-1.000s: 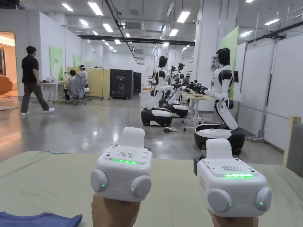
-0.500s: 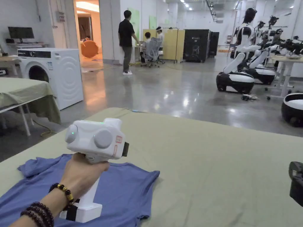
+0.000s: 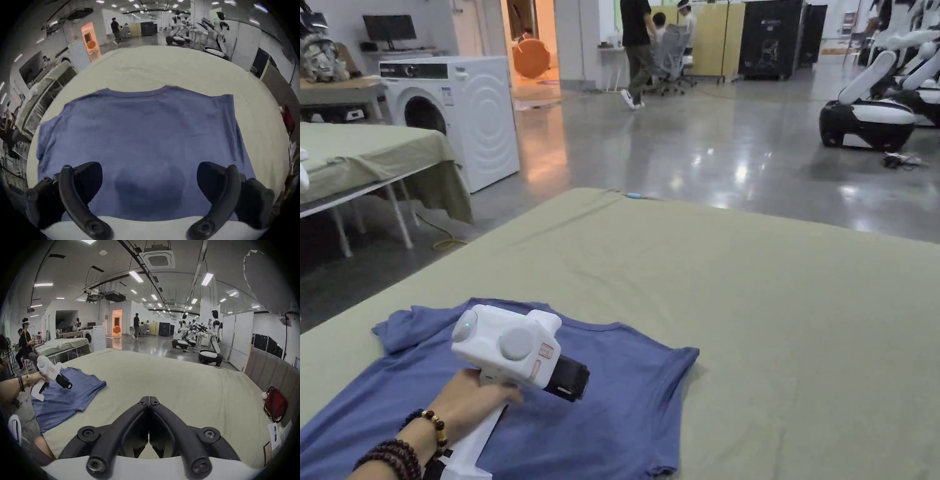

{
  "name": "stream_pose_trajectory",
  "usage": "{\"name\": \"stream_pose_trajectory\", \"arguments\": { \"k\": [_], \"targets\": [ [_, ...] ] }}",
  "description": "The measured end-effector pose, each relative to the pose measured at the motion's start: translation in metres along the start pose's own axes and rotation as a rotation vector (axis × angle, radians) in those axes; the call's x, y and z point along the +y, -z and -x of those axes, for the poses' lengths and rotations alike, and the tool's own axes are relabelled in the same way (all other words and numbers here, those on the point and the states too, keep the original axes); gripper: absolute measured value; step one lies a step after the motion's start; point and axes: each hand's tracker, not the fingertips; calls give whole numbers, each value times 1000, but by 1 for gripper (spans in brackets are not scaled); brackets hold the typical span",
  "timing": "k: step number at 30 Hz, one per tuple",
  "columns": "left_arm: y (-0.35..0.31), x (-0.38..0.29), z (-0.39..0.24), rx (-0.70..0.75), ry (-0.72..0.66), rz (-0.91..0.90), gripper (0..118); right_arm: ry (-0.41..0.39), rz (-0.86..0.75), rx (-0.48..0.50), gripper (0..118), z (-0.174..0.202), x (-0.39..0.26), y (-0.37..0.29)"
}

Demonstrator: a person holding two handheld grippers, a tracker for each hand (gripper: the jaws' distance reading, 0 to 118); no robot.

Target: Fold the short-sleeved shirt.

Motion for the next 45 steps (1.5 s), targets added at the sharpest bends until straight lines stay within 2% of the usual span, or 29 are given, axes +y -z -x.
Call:
{"name": "stream_pose_trajectory", "arguments": {
  "k": [6, 8, 9, 11, 12, 13, 14, 19, 23, 25, 29, 35, 38, 45],
  "targets": [
    [48, -5, 9, 28, -16, 55, 116, -3, 24, 9, 2, 3, -5, 8],
    [38, -10, 7, 33, -32, 14, 113, -12, 26, 5, 3, 4, -4, 9],
    [35, -12, 4, 36, -25, 12, 104, -15, 26, 2, 3, 4, -4, 10],
    [22, -14, 2, 12, 6, -41, 49, -15, 27, 0, 3, 4, -5, 11],
    [10, -12, -3, 23, 21, -64, 6, -11, 28, 3, 3, 5, -5, 11],
    [4, -12, -5, 47, 36, -74, 0, -9, 27, 5, 3, 5, -5, 11],
    [1, -15, -6, 76, 48, -101, 0, -7, 28, 7, 3, 7, -5, 11],
    [-6, -15, -6, 43, 5, -98, 0, -19, 28, 23, 3, 14, -5, 7],
    [-47, -8, -5, -10, -88, -216, 0, -31, 19, 28, 3, 14, -3, -2],
    [-67, -3, -8, -28, -85, -235, 0, -24, 11, 27, 3, 11, -1, -9],
    [-117, 8, -30, -214, -77, -378, 0, -14, -15, 17, 3, 2, 0, -30],
    [-179, 60, -148, -361, 176, -510, 0, 40, -39, -27, 3, -23, -4, -74],
    [-183, 98, -226, -531, 229, -539, 0, 70, -55, -78, 3, -42, -9, -101],
    [-164, 142, -470, -808, 461, -481, 0, 145, -63, -242, 3, -97, -31, -151]
  ]
}}
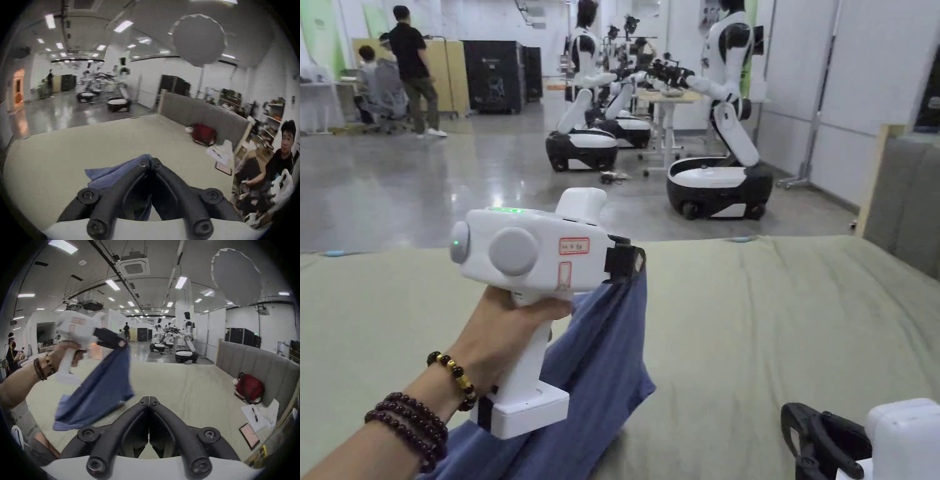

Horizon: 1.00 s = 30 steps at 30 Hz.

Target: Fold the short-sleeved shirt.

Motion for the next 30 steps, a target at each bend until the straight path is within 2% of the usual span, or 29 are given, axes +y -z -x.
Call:
{"name": "stream_pose_trajectory", "arguments": {
  "k": [3, 5, 9, 13, 16, 17, 18, 19, 20, 21, 23, 26, 27, 30],
  "targets": [
    [85, 8, -48, -121, 54, 40, 0, 29, 17, -89, 3, -28, -9, -7],
    [137, 4, -70, -186, 27, 89, 0, 53, 38, -135, 3, -46, -17, -9],
    [226, -49, -104, -177, 54, 260, 0, 119, 84, -178, 3, -75, -34, -5],
    [267, -115, -121, -197, 100, 384, 0, 149, 113, -199, 3, -89, -44, -1],
    [270, -133, -120, -176, 88, 404, 0, 149, 119, -200, 3, -91, -46, -3],
    [266, -133, -117, -177, 77, 402, 5, 146, 120, -200, 3, -89, -46, -5],
    [259, -128, -113, -183, 72, 396, 20, 144, 118, -197, 3, -88, -46, -6],
    [247, -122, -113, -170, 60, 373, 74, 144, 114, -194, 3, -87, -46, -8],
    [235, -116, -111, -142, 63, 330, 112, 143, 111, -191, 3, -86, -45, -9],
    [218, -109, -108, -122, 61, 293, 118, 141, 109, -187, 3, -82, -44, -11],
    [164, -98, -101, -105, 47, 130, 116, 139, 101, -174, 3, -76, -43, -13],
    [78, -110, -86, 14, -23, 73, 114, 146, 88, -131, 3, -64, -43, -16],
    [48, -118, -81, 24, -52, 56, 107, 153, 87, -107, 3, -58, -43, -17],
    [-42, -158, -62, 99, -100, -36, 48, 149, 87, -24, 3, -40, -46, -15]
  ]
}}
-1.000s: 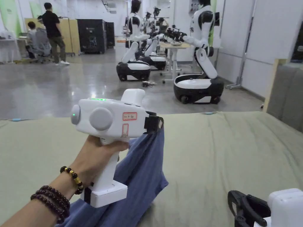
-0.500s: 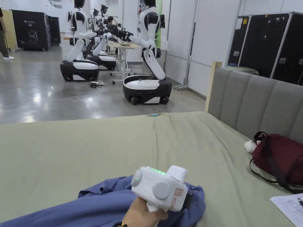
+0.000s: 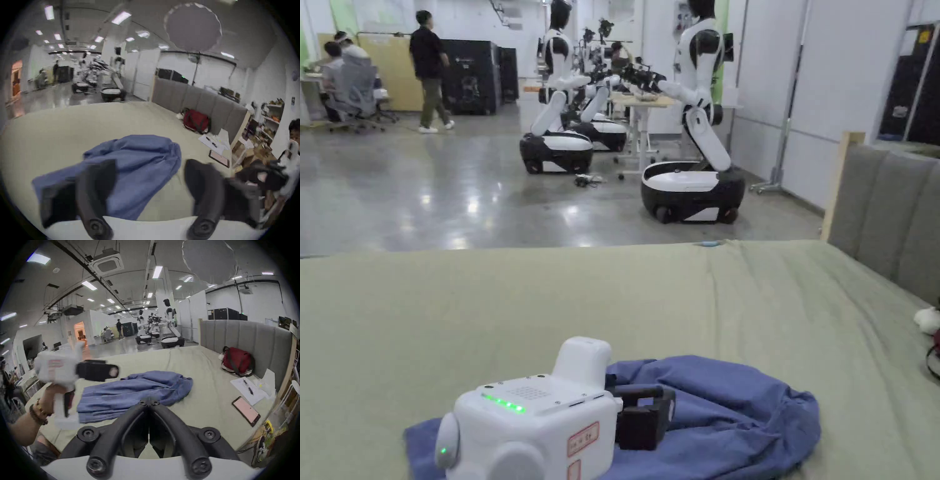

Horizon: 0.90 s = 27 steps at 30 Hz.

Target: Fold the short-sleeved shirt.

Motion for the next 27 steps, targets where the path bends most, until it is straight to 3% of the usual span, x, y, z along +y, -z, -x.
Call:
{"name": "stream_pose_trajectory", "arguments": {
  "k": [1, 2, 4, 10, 13, 16, 17, 18, 19, 20, 21, 22, 27],
  "targets": [
    [-23, -13, 8, 48, -14, -2, 20, -3, 7, 22, 3, 6, -1, 2],
    [-46, -25, 19, 117, -38, -16, 20, -3, 6, 39, 3, 13, -3, 2],
    [-83, -46, 35, 205, -70, -17, 0, 0, 8, 79, 3, 25, -4, 3],
    [-132, -58, 107, 328, -211, -39, 0, -39, 33, 138, 3, 60, -6, 7],
    [-123, -40, 144, 434, -227, -27, 0, -61, 45, 141, 3, 69, -6, 10],
    [-93, -22, 183, 450, -245, 32, 0, -68, 56, 130, 3, 70, -4, 15],
    [-78, -15, 195, 458, -251, 63, 5, -70, 56, 123, 3, 70, -2, 17],
    [-63, -13, 204, 506, -242, 106, 25, -73, 57, 113, 3, 69, -2, 19],
    [-47, -11, 212, 530, -224, 160, 77, -76, 60, 104, 3, 69, -1, 21],
    [-29, -14, 223, 545, -219, 187, 113, -78, 64, 94, 3, 68, 0, 22],
    [-12, -17, 232, 547, -230, 244, 118, -79, 66, 86, 3, 67, 0, 24],
    [-1, -18, 239, 514, -191, 170, 116, -78, 70, 80, 3, 66, 1, 25],
    [68, -36, 293, 626, -245, 432, 115, -95, 94, 39, 3, 60, 2, 27]
  ]
}}
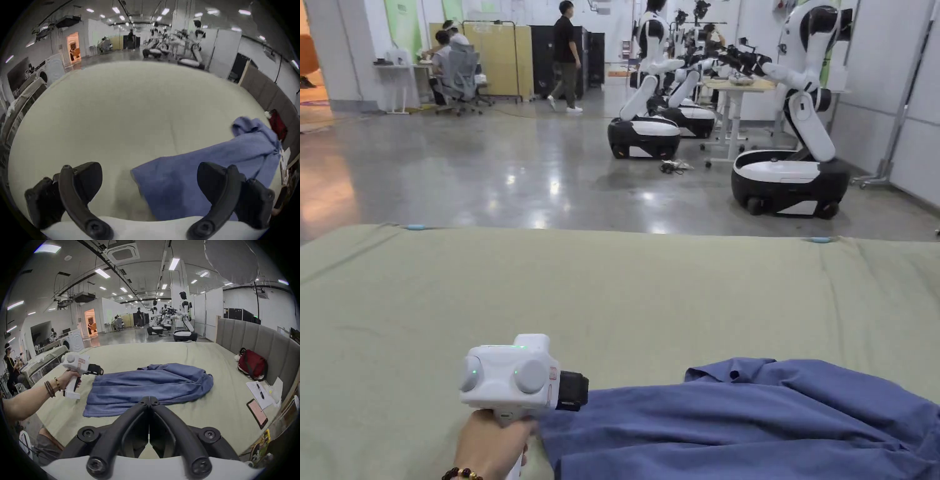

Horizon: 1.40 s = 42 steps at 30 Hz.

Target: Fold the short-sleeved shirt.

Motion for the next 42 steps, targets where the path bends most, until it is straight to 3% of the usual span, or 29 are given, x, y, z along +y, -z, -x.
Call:
{"name": "stream_pose_trajectory", "arguments": {
  "k": [1, 2, 5, 6, 7, 8, 9, 10, 12, 14, 15, 17, 18, 20, 21, 27, 31, 36, 38, 40, 42],
  "targets": [
    [11, 2, -1, 16, 17, 20, 112, 0, 2, -5, 3, -2, 0, 1],
    [-36, -16, -27, 21, 34, 48, 110, 2, 7, -12, 3, -4, 0, 3],
    [-51, -25, -40, 50, 67, 23, 110, 14, 16, -27, 3, -7, -1, 7],
    [-4, -13, -25, 50, 66, 3, 108, 19, 18, -29, 3, -8, -1, 9],
    [2, -11, -23, 38, 74, -19, 100, 21, 21, -29, 3, -8, -1, 10],
    [-1, -10, -23, 7, 96, -79, 79, 22, 22, -29, 3, -9, -2, 12],
    [-2, -9, -25, -28, 113, -119, 43, 22, 26, -28, 3, -9, -2, 15],
    [-14, -19, -35, -69, 133, -128, 0, 21, 30, -29, 3, -9, -2, 17],
    [-17, -25, -48, 0, 180, -140, 0, 23, 36, -22, 3, -12, -3, 22],
    [-41, -32, -57, -36, 181, -132, 0, 47, 41, 31, 3, -23, -2, 27],
    [-48, -35, -58, -90, 157, -136, 0, 55, 38, 25, 3, -35, 4, 31],
    [-58, -39, -60, -66, 155, -157, 0, 100, 5, -37, 5, -66, 17, 42],
    [-59, -25, -55, -55, 152, -168, 0, 108, 14, -46, 16, -87, 27, 53],
    [-70, -25, -51, -75, 140, -179, 0, 140, 64, -61, 83, -129, 42, 82],
    [-76, -26, -49, -77, 145, -199, 0, 170, 89, -54, 100, -151, 46, 101],
    [-100, -25, -53, -79, 153, -209, 0, 159, 166, -48, 100, -252, 53, 191],
    [-98, -27, -54, -77, 149, -212, 0, 48, 271, -130, 100, -286, 47, 234],
    [-90, -32, -56, -65, 138, -186, 0, 42, 341, -159, 99, -304, 42, 274],
    [-87, -34, -56, -62, 125, -170, 0, -4, 395, -127, 86, -300, 38, 290],
    [-85, -35, -58, -55, 122, -158, 0, -74, 443, -129, 57, -289, 31, 303],
    [-83, -34, -58, -54, 114, -154, 0, -120, 531, -87, 45, -274, 19, 316]
  ]
}}
